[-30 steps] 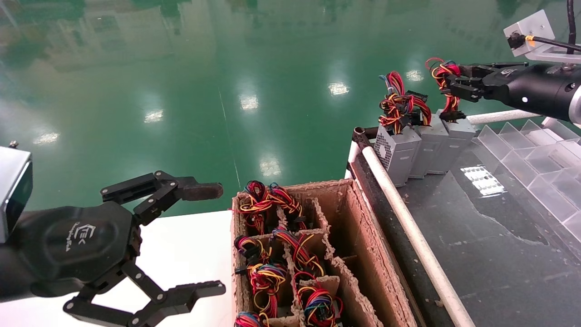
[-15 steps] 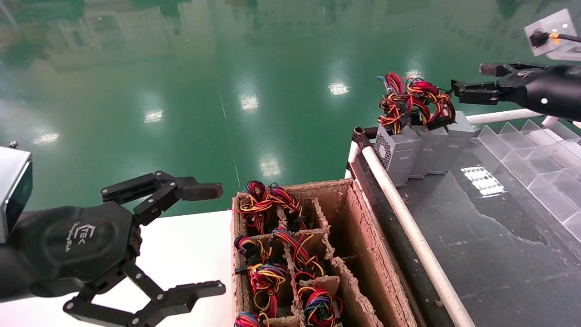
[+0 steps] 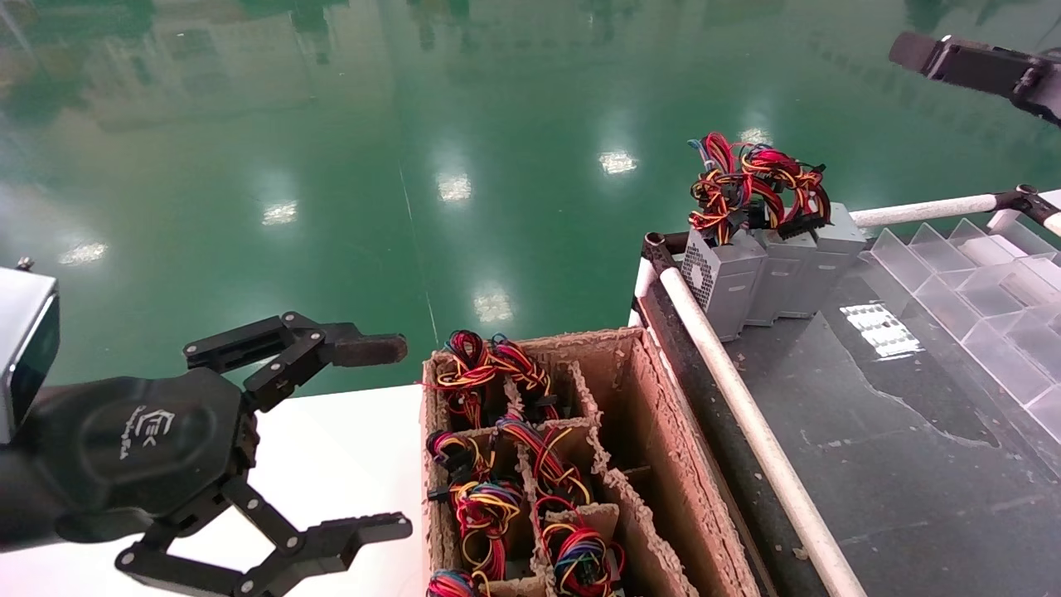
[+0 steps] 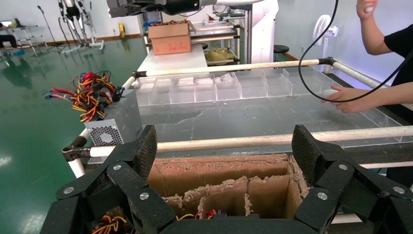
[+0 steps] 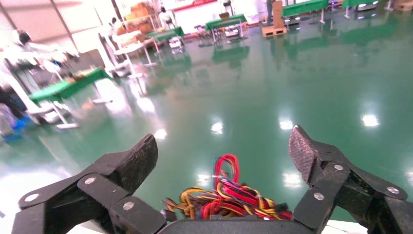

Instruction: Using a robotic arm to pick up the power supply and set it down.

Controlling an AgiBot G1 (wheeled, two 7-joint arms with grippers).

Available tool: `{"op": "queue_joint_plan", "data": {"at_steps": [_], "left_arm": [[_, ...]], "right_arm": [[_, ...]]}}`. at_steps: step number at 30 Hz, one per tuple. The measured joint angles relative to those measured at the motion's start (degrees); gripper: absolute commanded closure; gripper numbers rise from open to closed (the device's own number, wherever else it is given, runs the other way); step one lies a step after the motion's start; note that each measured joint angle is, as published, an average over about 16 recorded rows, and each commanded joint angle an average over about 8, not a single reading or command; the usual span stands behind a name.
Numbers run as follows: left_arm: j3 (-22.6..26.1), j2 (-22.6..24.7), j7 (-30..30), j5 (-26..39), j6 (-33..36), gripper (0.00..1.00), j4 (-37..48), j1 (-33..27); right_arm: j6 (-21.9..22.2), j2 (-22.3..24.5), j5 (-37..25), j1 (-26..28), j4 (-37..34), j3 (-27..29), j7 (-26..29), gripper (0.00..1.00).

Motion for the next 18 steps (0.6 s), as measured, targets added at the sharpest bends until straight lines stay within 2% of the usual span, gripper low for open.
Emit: {"op": "queue_joint_plan", "data": {"at_steps": [6, 18], "left_arm": [[0.0, 0.0, 0.01, 0.0, 0.0, 0.0, 0.01, 0.0], [0.02, 0.0, 0.01, -0.01, 0.0, 0.0, 0.02, -0.01]], "right_arm": [[-2.21, 1.53, 2.25, -3.51, 5.34, 1.77, 1.32, 0.0], [-4.81, 4.24, 5.69, -13.17, 20.6, 4.65, 2.11, 0.0]]}}
